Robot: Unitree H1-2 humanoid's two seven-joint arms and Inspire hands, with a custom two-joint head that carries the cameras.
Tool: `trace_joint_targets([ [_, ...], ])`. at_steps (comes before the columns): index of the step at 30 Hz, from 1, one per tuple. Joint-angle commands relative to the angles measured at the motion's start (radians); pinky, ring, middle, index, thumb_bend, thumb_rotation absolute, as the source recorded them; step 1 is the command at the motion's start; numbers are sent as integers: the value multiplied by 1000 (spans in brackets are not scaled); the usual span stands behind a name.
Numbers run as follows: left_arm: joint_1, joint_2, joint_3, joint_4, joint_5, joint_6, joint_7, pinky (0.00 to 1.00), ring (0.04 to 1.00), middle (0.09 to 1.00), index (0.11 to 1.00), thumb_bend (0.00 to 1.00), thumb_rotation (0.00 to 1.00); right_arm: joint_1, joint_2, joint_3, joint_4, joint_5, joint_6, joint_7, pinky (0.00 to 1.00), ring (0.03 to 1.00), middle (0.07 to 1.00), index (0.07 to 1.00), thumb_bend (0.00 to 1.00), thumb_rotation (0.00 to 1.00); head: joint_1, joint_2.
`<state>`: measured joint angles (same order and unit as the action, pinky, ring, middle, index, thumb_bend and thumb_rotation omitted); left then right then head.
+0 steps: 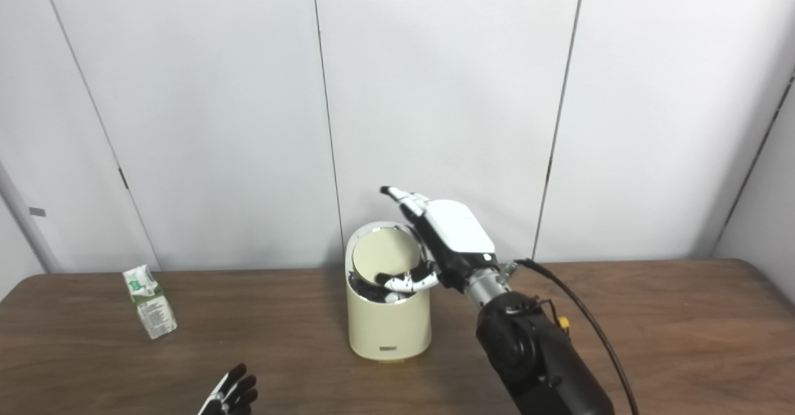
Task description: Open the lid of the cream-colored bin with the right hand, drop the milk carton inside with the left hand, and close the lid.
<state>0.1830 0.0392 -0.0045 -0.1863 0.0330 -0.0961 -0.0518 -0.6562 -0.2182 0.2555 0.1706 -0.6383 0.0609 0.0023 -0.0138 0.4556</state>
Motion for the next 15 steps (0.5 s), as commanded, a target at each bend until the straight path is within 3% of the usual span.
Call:
trace_joint_targets([
  [1, 48, 2, -8, 3, 0, -1, -1, 931, 907, 924, 982, 282, 617, -38, 5, -52, -72, 67, 3, 3, 769, 863, 886, 910, 911, 286, -1, 2],
  [7, 48, 4, -8, -2, -2, 4, -4, 930, 913, 927, 983, 278, 618, -4, 19, -144, -222, 168, 134, 65, 794, 890, 907, 934, 827, 334, -2, 5],
  [15, 41, 11, -6, 17, 1, -16, -2, 912, 905, 921, 978, 281, 627, 86, -12, -206, -283, 211, 176, 67, 756, 874, 885, 915, 809, 324, -4, 5],
])
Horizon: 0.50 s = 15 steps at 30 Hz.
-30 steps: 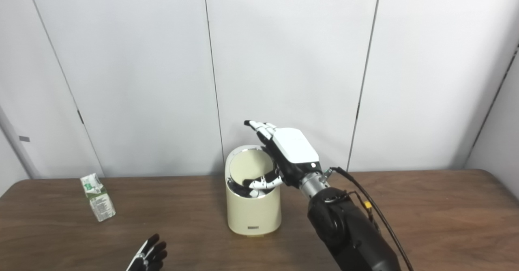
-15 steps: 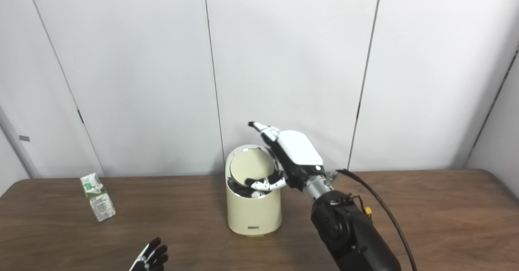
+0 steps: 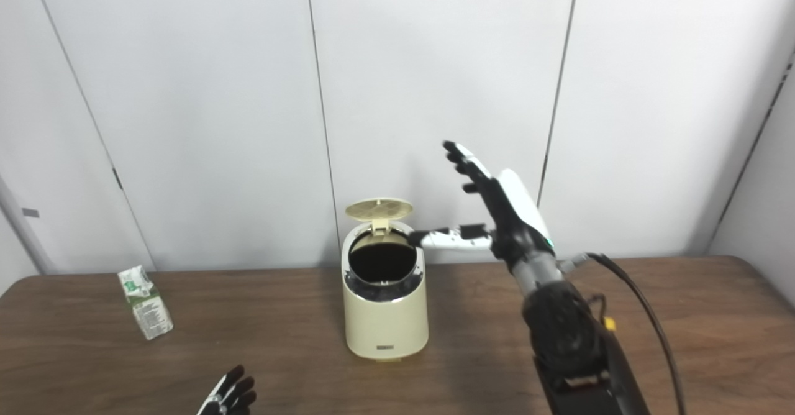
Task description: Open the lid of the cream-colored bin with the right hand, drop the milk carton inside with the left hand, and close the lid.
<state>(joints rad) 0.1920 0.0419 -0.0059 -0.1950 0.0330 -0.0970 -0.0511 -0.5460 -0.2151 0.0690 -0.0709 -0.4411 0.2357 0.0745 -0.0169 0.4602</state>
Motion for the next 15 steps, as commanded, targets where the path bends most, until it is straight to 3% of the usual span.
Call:
trace_joint_targets([
  [1, 32, 8, -3, 25, -1, -13, -3, 912, 905, 921, 978, 278, 628, -10, -19, -25, -45, 22, 0, -4, 763, 875, 884, 915, 811, 321, -1, 1],
  [6, 33, 8, 0, 22, -8, -8, -4, 924, 906, 922, 981, 273, 621, 71, -38, -34, -54, 55, -54, -10, 795, 880, 879, 904, 814, 368, -3, 4],
  [15, 31, 15, 4, 13, -9, 2, -7, 922, 909, 922, 982, 276, 626, 242, 8, -59, -164, 159, 11, 4, 801, 876, 893, 918, 661, 487, -10, 12],
])
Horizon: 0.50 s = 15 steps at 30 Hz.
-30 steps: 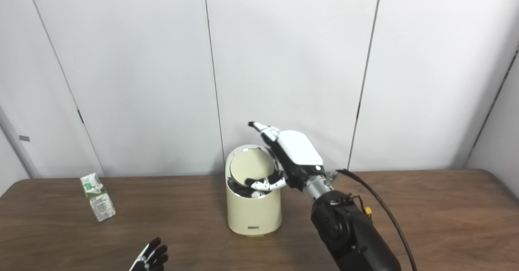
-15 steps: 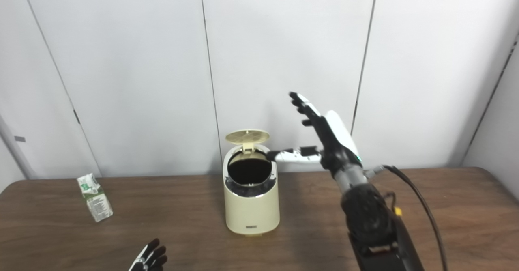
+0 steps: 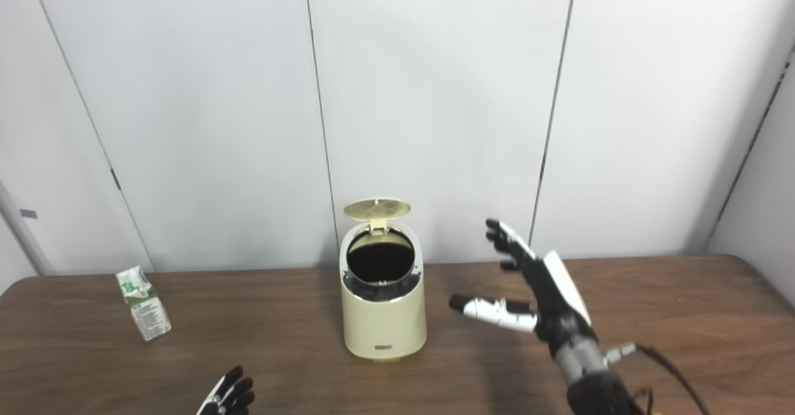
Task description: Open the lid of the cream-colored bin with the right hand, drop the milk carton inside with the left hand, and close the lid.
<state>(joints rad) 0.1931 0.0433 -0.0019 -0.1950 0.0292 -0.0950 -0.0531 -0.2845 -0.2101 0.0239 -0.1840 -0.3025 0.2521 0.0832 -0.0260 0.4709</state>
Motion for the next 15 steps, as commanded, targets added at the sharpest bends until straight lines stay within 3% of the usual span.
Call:
trace_joint_targets([
  [1, 31, 13, 2, 10, -10, 5, -6, 926, 912, 923, 985, 280, 631, -3, 11, -16, -58, 31, -3, -6, 810, 873, 893, 921, 648, 513, -3, 2],
  [7, 32, 13, 8, 4, -19, 13, -7, 942, 916, 928, 991, 282, 638, 74, 31, -22, -70, 77, 3, -4, 804, 872, 895, 922, 658, 620, -9, 8],
  [11, 34, 12, 8, -6, -17, 23, -4, 937, 914, 929, 996, 289, 647, 119, 56, -35, -78, 131, 14, -5, 733, 867, 903, 916, 636, 632, -5, 12],
  [15, 39, 14, 8, -15, -11, 29, -2, 923, 908, 926, 990, 296, 647, 193, 104, -64, -108, 230, 18, -1, 780, 889, 918, 919, 626, 654, 1, 23],
])
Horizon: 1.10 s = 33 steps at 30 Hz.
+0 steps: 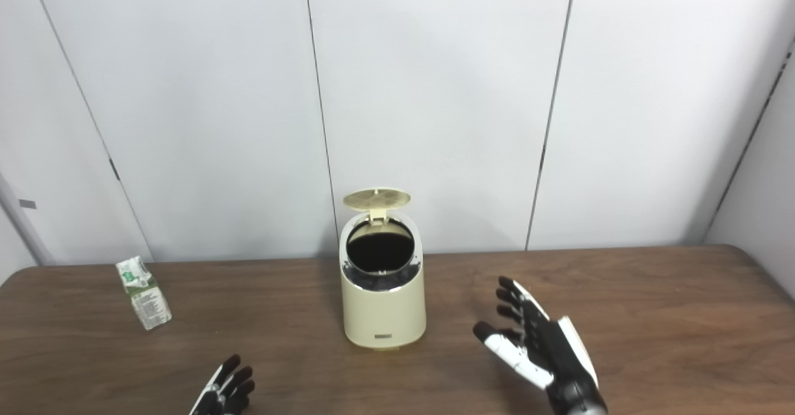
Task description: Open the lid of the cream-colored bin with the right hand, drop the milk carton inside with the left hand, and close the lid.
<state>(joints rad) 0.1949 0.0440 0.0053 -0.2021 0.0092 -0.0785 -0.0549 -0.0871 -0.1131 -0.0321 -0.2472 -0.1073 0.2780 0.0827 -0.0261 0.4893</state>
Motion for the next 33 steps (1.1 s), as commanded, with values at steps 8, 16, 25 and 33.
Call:
trace_joint_targets([
  [8, 48, 6, -8, -49, 32, 49, 10, 914, 900, 916, 984, 319, 655, 89, 8, -25, -81, 115, -54, 14, 877, 931, 941, 931, 572, 923, 65, 26],
  [16, 54, -25, -12, -38, 30, 6, 31, 885, 885, 899, 957, 375, 560, 130, -15, -67, -20, 159, -156, 19, 949, 955, 947, 931, 585, 1000, 255, 34],
  [25, 47, -44, -13, -59, 16, 6, 69, 840, 881, 901, 948, 480, 560, 134, -52, -97, 17, 303, -207, 76, 1000, 983, 968, 944, 635, 1000, 340, 29],
  [33, 11, -32, 54, -182, -11, 100, 114, 825, 880, 908, 949, 553, 496, 137, -75, -112, -5, 374, -162, 84, 932, 967, 967, 952, 678, 1000, 416, 26],
])
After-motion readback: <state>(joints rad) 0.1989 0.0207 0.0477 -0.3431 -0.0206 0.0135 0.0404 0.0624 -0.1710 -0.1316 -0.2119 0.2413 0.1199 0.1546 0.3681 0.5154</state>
